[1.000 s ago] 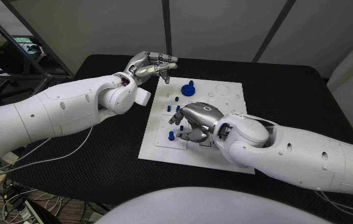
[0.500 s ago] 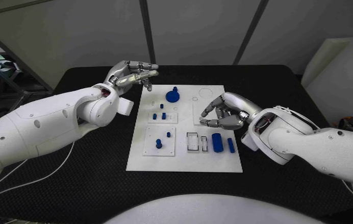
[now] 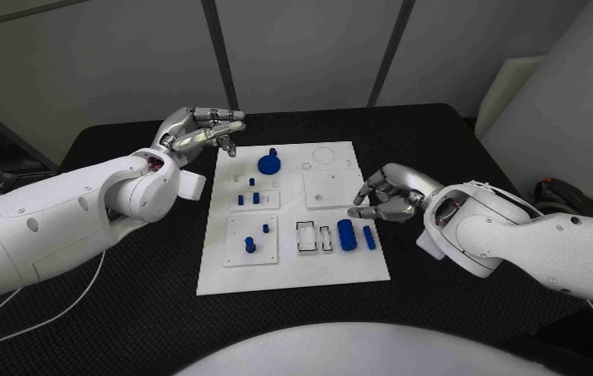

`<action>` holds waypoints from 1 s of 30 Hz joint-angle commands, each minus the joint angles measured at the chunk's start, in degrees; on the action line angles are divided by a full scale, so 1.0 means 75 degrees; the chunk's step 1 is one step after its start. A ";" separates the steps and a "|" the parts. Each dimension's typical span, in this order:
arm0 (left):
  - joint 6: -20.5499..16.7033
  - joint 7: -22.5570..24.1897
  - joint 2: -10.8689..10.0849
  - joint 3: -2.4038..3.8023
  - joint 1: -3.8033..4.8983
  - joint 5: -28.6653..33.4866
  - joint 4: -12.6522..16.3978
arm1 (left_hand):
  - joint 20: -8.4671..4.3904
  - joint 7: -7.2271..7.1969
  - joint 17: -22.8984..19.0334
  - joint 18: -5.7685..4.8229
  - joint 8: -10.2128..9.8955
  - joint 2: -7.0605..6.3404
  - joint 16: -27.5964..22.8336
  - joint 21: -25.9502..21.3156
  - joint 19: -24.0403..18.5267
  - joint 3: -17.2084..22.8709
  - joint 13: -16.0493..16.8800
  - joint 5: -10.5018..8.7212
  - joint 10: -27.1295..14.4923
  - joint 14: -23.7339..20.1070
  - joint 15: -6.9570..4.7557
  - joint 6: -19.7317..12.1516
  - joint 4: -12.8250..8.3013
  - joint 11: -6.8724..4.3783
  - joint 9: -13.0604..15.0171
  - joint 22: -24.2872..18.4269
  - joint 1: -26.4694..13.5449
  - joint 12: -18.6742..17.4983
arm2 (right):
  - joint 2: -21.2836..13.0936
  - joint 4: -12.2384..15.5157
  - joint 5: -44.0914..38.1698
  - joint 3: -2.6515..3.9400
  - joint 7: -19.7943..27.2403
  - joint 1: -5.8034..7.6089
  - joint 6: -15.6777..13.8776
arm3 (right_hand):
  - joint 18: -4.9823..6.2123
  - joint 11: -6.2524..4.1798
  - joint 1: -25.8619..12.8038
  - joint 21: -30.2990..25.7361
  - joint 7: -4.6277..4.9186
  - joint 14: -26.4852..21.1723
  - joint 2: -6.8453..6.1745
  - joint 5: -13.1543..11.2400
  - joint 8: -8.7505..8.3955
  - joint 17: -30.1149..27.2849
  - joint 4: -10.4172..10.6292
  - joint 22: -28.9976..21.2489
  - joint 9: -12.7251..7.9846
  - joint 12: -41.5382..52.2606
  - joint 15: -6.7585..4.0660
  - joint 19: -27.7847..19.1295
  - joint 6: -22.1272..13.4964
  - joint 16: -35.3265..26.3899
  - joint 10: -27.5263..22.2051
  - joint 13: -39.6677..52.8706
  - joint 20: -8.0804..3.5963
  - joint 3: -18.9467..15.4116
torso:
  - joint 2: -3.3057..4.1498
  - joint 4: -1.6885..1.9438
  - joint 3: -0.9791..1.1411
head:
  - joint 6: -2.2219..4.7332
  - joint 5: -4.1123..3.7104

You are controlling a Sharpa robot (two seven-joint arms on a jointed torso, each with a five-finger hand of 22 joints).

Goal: Assemble the parts on the task board

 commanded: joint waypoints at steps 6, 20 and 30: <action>0.0065 0.0030 0.0016 0.0001 0.0003 0.0068 0.0016 | 0.0009 -0.0003 -0.0007 0.0042 0.0034 0.0077 0.0026 -0.0051 -0.0059 -0.0054 -0.0006 -0.0037 -0.0046 -0.0060 0.0011 -0.0053 0.0000 -0.0013 0.0008 -0.0007 0.0002 0.0034 | 0.0178 0.0005 -0.0803 -0.0012 -0.1595 -0.0367 0.0300 | -0.0135 0.0064 0.0024 -0.0001 0.0018 0.0639 -0.0134 -0.0113 0.0253 0.1284 0.0451 -0.0038 0.0103 -0.0098 0.0046 0.0005 -0.0300 0.0018 -0.0090 0.0319 0.0043 -0.0645 | -0.0016 -0.0027 -0.0015 | -0.0069 0.0038; 0.0077 0.0033 -0.0006 0.0001 -0.0003 0.0069 0.0017 | 0.0009 -0.0003 -0.0007 0.0042 0.0034 0.0077 0.0026 -0.0051 -0.0059 -0.0054 -0.0006 -0.0037 -0.0046 -0.0060 0.0011 -0.0053 0.0000 -0.0013 0.0008 -0.0007 0.0002 0.0034 | 0.0554 -0.0115 -0.1021 -0.0012 -0.1768 -0.0548 0.0262 | -0.0137 0.0064 -0.0121 -0.0001 0.0014 0.0642 -0.0076 -0.0268 0.0542 0.1307 0.0772 -0.0014 0.0214 -0.0131 0.0050 0.0007 -0.0438 0.0027 -0.0101 0.0365 0.0054 -0.1097 | -0.0006 -0.0026 -0.0015 | -0.0109 0.0039; 0.0086 0.0030 0.0007 0.0001 -0.0006 0.0069 0.0022 | 0.0011 -0.0005 -0.0014 0.0042 0.0044 0.0088 0.0033 -0.0056 -0.0059 -0.0067 -0.0004 -0.0037 -0.0044 -0.0063 0.0012 -0.0050 0.0008 -0.0015 0.0010 -0.0010 -0.0002 0.0046 | 0.0763 -0.0331 -0.1026 -0.0011 -0.1929 -0.0558 0.0584 | -0.0181 0.0050 -0.0326 0.0151 -0.0004 0.0690 -0.0001 -0.0253 0.0678 0.1518 0.0773 0.0266 0.0263 0.0025 0.0041 0.0121 -0.0460 0.0134 0.0049 0.0633 0.0048 -0.1181 | 0.0005 -0.0016 -0.0013 | -0.0140 0.0043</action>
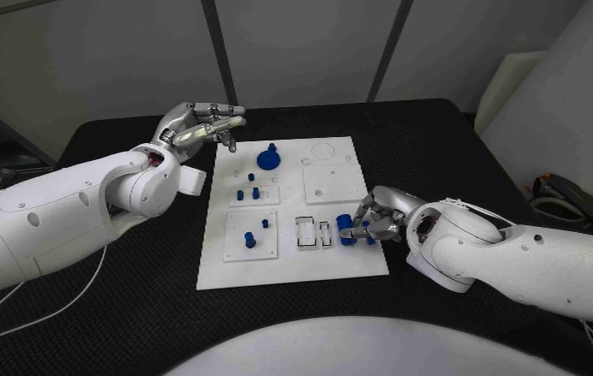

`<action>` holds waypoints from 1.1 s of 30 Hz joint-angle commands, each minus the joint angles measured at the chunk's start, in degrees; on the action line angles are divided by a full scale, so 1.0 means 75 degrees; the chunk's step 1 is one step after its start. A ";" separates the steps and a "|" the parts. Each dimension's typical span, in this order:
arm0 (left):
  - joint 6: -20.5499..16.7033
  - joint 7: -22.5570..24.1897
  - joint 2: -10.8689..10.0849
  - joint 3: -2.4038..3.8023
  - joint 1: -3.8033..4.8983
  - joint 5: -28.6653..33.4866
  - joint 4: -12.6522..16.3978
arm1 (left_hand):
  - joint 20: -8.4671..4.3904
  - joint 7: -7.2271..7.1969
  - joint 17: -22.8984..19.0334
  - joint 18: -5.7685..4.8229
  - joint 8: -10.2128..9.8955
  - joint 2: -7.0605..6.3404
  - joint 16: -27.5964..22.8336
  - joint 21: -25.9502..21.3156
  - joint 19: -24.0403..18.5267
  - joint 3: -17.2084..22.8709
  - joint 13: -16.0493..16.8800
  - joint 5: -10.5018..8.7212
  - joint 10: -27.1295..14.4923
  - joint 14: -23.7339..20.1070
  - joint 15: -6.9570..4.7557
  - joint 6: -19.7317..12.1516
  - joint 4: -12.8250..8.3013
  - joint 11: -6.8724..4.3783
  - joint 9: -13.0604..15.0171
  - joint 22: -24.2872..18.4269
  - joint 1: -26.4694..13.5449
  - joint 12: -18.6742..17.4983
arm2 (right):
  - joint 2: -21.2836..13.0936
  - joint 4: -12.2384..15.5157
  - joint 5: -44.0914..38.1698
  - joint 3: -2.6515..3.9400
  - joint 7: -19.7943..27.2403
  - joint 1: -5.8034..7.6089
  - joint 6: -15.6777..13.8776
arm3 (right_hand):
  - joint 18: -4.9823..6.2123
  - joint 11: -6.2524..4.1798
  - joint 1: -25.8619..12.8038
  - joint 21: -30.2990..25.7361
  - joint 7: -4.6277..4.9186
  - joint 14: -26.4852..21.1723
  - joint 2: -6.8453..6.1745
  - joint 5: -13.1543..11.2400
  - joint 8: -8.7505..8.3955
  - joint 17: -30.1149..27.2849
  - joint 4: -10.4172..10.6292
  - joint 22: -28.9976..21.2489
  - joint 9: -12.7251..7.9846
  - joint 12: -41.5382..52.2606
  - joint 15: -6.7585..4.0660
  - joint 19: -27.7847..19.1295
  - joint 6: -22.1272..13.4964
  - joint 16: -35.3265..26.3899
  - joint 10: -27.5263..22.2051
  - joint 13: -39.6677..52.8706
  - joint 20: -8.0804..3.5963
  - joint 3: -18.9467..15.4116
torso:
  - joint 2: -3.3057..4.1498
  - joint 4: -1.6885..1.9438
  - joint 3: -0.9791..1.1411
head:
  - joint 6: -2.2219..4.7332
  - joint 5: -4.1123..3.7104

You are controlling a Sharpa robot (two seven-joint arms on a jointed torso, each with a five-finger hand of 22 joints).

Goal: Assemble the parts on the task board

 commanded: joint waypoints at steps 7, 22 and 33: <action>0.0089 0.0029 0.0007 0.0005 0.0005 0.0043 0.0018 | 0.0014 -0.0002 -0.0016 0.0042 0.0050 0.0098 0.0039 -0.0031 -0.0059 -0.0065 -0.0003 -0.0038 -0.0048 -0.0066 0.0015 -0.0053 0.0008 -0.0012 0.0009 -0.0014 -0.0024 0.0053 | 0.0259 -0.0237 -0.0157 0.0001 -0.0361 -0.0018 0.0453 | -0.0077 -0.0011 0.0160 0.0132 -0.0034 0.0702 0.0208 0.0063 0.0171 0.1579 -0.0043 0.0160 0.0047 0.0136 0.0027 0.0112 -0.0082 0.0062 0.0153 0.0805 -0.0020 0.0045 | -0.0006 0.0017 0.0000 | -0.0027 0.0034; 0.0099 0.0026 -0.0008 0.0005 -0.0005 0.0043 0.0026 | 0.0017 -0.0001 -0.0023 0.0041 0.0056 0.0112 0.0046 -0.0037 -0.0060 -0.0083 -0.0002 -0.0038 -0.0056 -0.0069 0.0018 -0.0058 0.0029 -0.0010 0.0009 -0.0019 -0.0046 0.0060 | 0.0268 -0.0156 -0.0105 0.0002 -0.0368 -0.0047 -0.0166 | -0.0110 -0.0098 0.0678 0.0271 -0.0131 0.0719 0.0613 0.0869 0.0468 0.1667 -0.0137 0.0402 0.0127 0.0220 -0.0041 0.0187 0.0118 0.0106 0.0256 0.1002 -0.0074 0.0101 | 0.0000 0.0007 -0.0002 | -0.0031 0.0099; 0.0102 -0.0011 -0.0003 0.0005 -0.0011 0.0043 0.0028 | 0.0020 -0.0001 -0.0028 0.0041 0.0059 0.0120 0.0050 -0.0042 -0.0060 -0.0092 -0.0002 -0.0037 -0.0061 -0.0071 0.0020 -0.0061 0.0043 -0.0010 0.0008 -0.0022 -0.0059 0.0063 | 0.0007 0.0380 0.1193 0.0012 0.0252 -0.0033 -0.1494 | -0.0115 -0.0146 0.0866 0.0290 -0.0178 0.0718 0.0750 0.1465 0.0507 0.1663 -0.0165 0.0435 0.0119 0.0189 -0.0082 0.0190 0.0194 0.0103 0.0249 0.0997 -0.0113 0.0145 | -0.0026 0.0012 -0.0035 | 0.0029 0.0052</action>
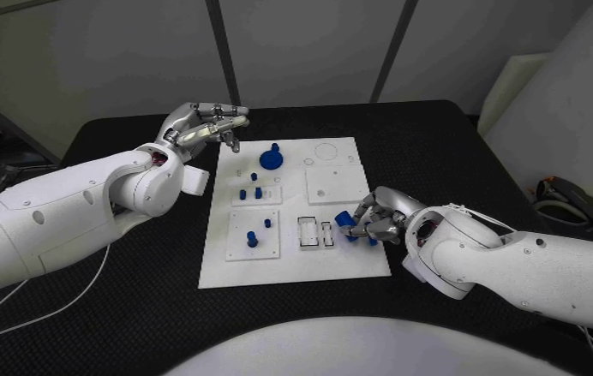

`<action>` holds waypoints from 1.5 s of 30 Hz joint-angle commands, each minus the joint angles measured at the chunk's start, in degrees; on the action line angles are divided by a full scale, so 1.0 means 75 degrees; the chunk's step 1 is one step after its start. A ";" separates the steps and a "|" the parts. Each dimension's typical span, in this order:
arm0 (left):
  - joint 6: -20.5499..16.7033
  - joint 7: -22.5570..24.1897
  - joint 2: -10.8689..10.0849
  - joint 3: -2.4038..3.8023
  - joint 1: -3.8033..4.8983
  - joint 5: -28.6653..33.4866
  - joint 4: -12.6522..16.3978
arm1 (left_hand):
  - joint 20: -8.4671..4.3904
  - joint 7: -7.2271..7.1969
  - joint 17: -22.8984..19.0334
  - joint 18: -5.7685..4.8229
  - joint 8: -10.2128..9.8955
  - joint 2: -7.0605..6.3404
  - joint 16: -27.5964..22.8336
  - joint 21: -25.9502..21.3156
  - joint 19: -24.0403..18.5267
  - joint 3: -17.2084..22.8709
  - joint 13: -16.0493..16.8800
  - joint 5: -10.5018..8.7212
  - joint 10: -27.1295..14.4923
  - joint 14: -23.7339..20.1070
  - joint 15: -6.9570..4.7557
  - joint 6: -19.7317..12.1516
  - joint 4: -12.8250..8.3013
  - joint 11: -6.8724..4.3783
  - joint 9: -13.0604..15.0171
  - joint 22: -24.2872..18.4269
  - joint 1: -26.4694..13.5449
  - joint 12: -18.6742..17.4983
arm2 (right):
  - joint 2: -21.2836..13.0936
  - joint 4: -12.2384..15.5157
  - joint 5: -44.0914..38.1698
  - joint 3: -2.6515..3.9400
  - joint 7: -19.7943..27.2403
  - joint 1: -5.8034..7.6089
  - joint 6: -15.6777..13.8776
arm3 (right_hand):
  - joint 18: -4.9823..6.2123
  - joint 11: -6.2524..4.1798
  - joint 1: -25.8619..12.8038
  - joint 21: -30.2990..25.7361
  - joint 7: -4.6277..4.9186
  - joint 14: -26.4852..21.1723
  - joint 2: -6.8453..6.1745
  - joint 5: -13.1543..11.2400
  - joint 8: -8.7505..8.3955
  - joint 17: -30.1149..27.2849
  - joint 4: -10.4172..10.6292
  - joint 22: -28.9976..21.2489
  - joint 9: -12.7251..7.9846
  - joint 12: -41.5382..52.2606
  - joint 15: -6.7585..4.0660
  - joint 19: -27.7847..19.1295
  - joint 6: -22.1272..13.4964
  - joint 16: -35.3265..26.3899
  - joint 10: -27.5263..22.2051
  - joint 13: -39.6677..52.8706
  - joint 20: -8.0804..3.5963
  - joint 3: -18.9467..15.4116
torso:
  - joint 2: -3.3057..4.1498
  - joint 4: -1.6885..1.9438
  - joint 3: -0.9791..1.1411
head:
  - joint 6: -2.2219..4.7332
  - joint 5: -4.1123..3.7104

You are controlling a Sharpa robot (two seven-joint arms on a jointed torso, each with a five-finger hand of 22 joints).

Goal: Assemble the parts on the task board

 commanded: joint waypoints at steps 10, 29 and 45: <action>0.0078 0.0006 0.0073 0.0005 -0.0036 0.0036 -0.0032 | 0.0019 -0.0001 -0.0012 0.0041 0.0028 0.0059 0.0050 -0.0042 -0.0060 -0.0049 -0.0002 -0.0037 -0.0062 -0.0044 -0.0007 -0.0061 0.0000 -0.0009 0.0008 -0.0006 0.0003 0.0032 | 0.0164 0.0339 0.0887 0.0021 0.0530 0.0088 -0.0773 | -0.0123 -0.0047 0.0058 0.0044 -0.0011 0.0750 0.0035 0.0084 0.0013 0.1692 -0.0021 0.0042 0.0023 0.0016 -0.0059 0.0036 0.0088 0.0057 0.0194 0.1009 -0.0007 -0.0006 | -0.0021 0.0024 -0.0056 | 0.0018 -0.0037; 0.0066 0.0021 0.0045 0.0005 -0.0079 0.0082 0.0015 | 0.0020 -0.0003 -0.0016 0.0041 0.0030 0.0067 0.0055 -0.0046 -0.0060 -0.0054 -0.0002 -0.0035 -0.0068 -0.0046 -0.0006 -0.0065 0.0004 -0.0010 0.0008 -0.0009 0.0003 0.0035 | 0.1079 -0.0316 0.1006 0.0033 0.0362 0.0102 0.0467 | -0.0125 -0.0103 -0.0428 0.0075 -0.0088 0.0754 0.0214 -0.0350 0.0096 0.1707 0.0106 0.0089 0.0052 -0.0011 -0.0101 0.0034 0.0331 0.0064 0.0216 0.1037 -0.0039 -0.0290 | -0.0004 0.0032 -0.0031 | 0.0043 0.0105; 0.0068 0.0019 0.0017 0.0005 -0.0088 0.0084 0.0042 | 0.0020 -0.0003 -0.0016 0.0041 0.0030 0.0067 0.0055 -0.0046 -0.0060 -0.0054 -0.0002 -0.0035 -0.0068 -0.0046 -0.0006 -0.0065 0.0004 -0.0010 0.0008 -0.0009 0.0003 0.0035 | 0.1397 -0.0599 0.0678 0.0035 0.0262 0.0108 0.0449 | -0.0114 -0.0171 -0.1175 0.0014 -0.0168 0.0740 0.0133 -0.1874 0.0288 0.1650 0.0126 0.0010 0.0222 -0.0129 -0.0161 -0.0017 0.0395 0.0031 0.0174 0.0976 -0.0099 -0.0727 | -0.0002 0.0030 -0.0046 | 0.0039 0.0144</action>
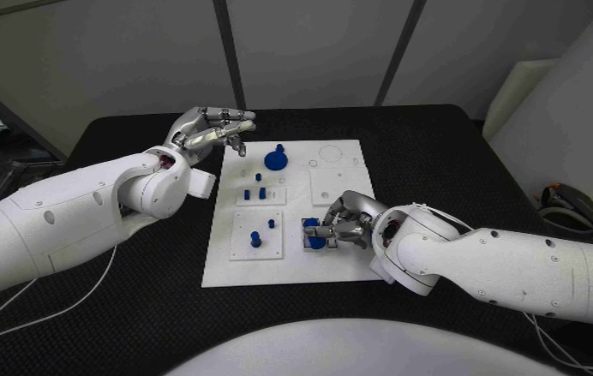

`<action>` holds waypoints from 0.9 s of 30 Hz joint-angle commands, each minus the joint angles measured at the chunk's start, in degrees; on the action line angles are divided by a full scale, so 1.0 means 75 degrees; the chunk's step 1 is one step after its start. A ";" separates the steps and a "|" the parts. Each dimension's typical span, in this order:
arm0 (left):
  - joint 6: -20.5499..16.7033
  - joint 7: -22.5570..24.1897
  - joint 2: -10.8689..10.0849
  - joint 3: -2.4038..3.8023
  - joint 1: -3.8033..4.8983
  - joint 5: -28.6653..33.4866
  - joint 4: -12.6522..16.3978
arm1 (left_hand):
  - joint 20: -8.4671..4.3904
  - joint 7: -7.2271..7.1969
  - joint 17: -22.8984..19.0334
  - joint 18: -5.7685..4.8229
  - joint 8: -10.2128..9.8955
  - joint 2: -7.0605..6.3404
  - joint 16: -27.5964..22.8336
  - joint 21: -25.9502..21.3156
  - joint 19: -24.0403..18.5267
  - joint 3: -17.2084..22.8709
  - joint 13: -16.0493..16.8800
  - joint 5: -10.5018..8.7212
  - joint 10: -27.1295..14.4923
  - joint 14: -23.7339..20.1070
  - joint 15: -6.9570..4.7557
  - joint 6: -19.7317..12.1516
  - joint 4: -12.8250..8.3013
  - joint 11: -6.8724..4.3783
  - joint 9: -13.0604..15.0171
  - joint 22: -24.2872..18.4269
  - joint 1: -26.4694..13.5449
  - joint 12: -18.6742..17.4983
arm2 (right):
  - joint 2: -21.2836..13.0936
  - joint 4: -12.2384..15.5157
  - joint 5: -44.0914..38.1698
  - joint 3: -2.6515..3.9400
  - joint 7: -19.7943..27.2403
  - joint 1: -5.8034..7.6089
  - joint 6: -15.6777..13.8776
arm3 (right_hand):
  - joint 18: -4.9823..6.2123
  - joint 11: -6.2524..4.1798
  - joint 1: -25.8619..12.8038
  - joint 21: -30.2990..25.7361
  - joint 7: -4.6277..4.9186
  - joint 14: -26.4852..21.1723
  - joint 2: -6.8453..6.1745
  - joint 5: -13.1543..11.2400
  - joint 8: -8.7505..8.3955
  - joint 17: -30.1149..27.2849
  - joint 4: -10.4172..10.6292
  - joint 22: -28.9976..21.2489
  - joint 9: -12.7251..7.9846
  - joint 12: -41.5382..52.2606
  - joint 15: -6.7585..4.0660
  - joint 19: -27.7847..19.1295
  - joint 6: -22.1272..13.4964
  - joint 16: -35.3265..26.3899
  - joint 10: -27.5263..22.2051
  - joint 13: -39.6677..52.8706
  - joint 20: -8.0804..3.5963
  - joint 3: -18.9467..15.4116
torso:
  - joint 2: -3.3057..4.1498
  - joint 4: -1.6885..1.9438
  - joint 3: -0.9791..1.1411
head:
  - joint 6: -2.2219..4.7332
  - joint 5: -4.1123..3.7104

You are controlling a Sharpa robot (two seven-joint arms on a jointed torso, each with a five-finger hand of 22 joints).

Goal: Assemble the parts on the task board

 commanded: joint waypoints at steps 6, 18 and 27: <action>0.0065 0.0032 -0.0020 0.0005 0.0008 0.0047 0.0028 | -0.0007 -0.0003 -0.0008 0.0041 0.0031 0.0067 0.0012 -0.0046 -0.0032 -0.0054 -0.0002 -0.0035 -0.0069 -0.0046 -0.0007 -0.0065 0.0005 -0.0010 0.0008 -0.0011 0.0002 0.0036 | 0.0088 -0.0052 -0.0214 0.0002 0.0023 0.0008 -0.0002 | -0.0099 -0.0016 -0.1081 -0.0086 0.0056 0.0732 -0.0586 -0.1353 0.0027 0.1612 0.0052 -0.0114 0.0071 -0.0129 -0.0035 -0.0063 -0.0172 -0.0020 0.0155 0.0920 -0.0031 0.0209 | -0.0002 -0.0001 0.0000 | 0.0002 0.0037; 0.0061 0.0036 -0.0061 0.0005 0.0008 0.0047 0.0045 | -0.0007 -0.0003 -0.0008 0.0041 0.0031 0.0067 0.0012 -0.0046 -0.0032 -0.0054 -0.0002 -0.0035 -0.0069 -0.0046 -0.0007 -0.0065 0.0005 -0.0010 0.0008 -0.0011 0.0002 0.0036 | -0.0162 0.0106 -0.0661 0.0000 0.0033 0.0007 -0.0191 | -0.0096 -0.0021 -0.0789 -0.0105 0.0044 0.0732 -0.0507 -0.0941 0.0120 0.1610 -0.0004 -0.0119 0.0156 -0.0161 -0.0040 -0.0059 -0.0207 -0.0024 0.0155 0.0933 -0.0030 0.0679 | 0.0001 -0.0015 0.0004 | 0.0000 0.0068; 0.0064 0.0034 -0.0076 0.0005 0.0002 0.0047 0.0045 | -0.0007 -0.0003 -0.0008 0.0041 0.0031 0.0067 0.0012 -0.0046 -0.0032 -0.0054 -0.0002 -0.0035 -0.0069 -0.0046 -0.0007 -0.0065 0.0005 -0.0010 0.0008 -0.0011 0.0002 0.0036 | -0.0438 0.0374 -0.1175 -0.0001 0.0090 0.0007 -0.0237 | -0.0100 -0.0074 0.0233 -0.0106 -0.0017 0.0734 -0.0414 -0.0470 0.0324 0.1619 -0.0303 -0.0091 0.0278 -0.0164 -0.0083 -0.0039 -0.0124 -0.0022 0.0172 0.0966 -0.0065 0.0789 | -0.0002 -0.0012 0.0007 | -0.0002 0.0058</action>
